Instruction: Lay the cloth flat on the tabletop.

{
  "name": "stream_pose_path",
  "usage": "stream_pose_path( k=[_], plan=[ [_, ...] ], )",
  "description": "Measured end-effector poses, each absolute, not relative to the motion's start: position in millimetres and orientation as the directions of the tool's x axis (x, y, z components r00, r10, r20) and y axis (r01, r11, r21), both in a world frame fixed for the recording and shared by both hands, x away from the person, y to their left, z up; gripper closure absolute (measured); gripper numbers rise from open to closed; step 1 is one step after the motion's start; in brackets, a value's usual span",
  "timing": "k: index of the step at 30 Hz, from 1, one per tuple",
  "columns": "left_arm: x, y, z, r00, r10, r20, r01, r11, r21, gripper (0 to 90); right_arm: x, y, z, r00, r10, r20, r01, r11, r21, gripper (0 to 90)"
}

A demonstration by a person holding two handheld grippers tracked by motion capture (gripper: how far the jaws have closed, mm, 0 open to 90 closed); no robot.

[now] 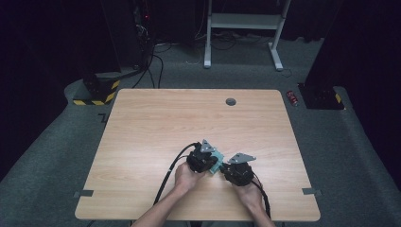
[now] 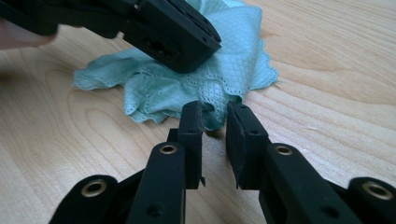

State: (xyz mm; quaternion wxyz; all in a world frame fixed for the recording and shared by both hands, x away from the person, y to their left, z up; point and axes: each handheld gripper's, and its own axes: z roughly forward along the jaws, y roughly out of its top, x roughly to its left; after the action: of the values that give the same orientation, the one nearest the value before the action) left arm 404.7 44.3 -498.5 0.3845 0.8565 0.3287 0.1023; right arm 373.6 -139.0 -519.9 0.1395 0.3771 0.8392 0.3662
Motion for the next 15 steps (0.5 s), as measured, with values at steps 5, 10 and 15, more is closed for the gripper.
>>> stream_pose_path(
  k=[5, 10, 15],
  plan=[
    [404.6, 45.3, -497.2, 0.765, 0.639, -0.082, 0.481, -0.482, 0.732, 87.2, 374.5, -139.1, -519.7, -0.67, 0.741, 0.037, 0.53, 0.443, 0.723, 83.4],
    [404.8, 46.7, -495.9, 0.766, 0.637, -0.081, 0.476, -0.479, 0.737, 87.3, 372.8, -138.1, -518.5, -0.673, 0.739, 0.027, 0.52, 0.447, 0.728, 89.8],
    [404.2, 49.0, -492.8, 0.767, 0.636, -0.084, 0.471, -0.469, 0.747, 87.2, 371.4, -138.1, -516.0, -0.673, 0.739, 0.018, 0.509, 0.446, 0.736, 90.0]
  ],
)
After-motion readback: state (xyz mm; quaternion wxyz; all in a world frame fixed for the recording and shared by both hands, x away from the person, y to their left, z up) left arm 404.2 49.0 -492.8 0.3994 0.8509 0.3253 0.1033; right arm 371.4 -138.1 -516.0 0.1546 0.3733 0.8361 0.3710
